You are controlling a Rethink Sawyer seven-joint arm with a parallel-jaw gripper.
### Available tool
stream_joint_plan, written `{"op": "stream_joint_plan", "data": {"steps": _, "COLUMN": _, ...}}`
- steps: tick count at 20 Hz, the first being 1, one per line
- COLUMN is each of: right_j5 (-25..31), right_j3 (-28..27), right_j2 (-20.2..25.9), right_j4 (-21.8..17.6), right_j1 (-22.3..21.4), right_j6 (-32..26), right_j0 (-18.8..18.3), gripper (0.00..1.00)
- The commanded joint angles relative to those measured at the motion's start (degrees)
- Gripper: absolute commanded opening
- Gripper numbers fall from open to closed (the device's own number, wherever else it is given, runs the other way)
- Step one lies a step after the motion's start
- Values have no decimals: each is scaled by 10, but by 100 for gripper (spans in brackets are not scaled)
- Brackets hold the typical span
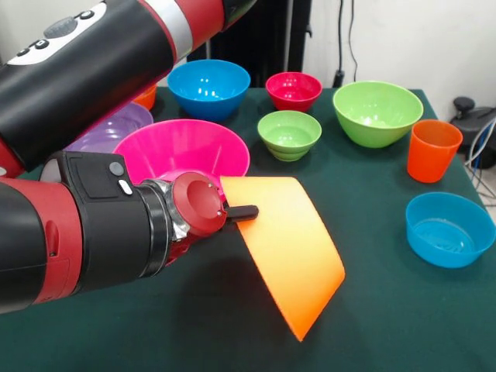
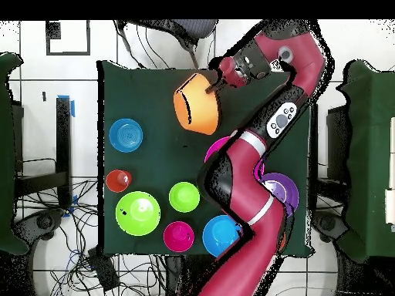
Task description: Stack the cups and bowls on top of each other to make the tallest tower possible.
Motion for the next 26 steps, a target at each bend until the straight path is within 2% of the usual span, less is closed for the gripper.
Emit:
{"op": "stream_joint_plan", "data": {"steps": 1, "right_j5": -36, "right_j3": -102, "right_j2": -61, "right_j4": -79, "right_j1": 25, "right_j6": -248, "right_j0": -1, "gripper": 100}}
{"op": "stream_joint_plan", "data": {"steps": 3, "right_j5": -49, "right_j3": -99, "right_j2": -70, "right_j4": -80, "right_j1": 22, "right_j6": -311, "right_j0": 0, "gripper": 100}}
{"op": "stream_joint_plan", "data": {"steps": 26, "right_j5": -45, "right_j3": -103, "right_j2": -55, "right_j4": -85, "right_j1": 29, "right_j6": -315, "right_j0": -3, "gripper": 100}}
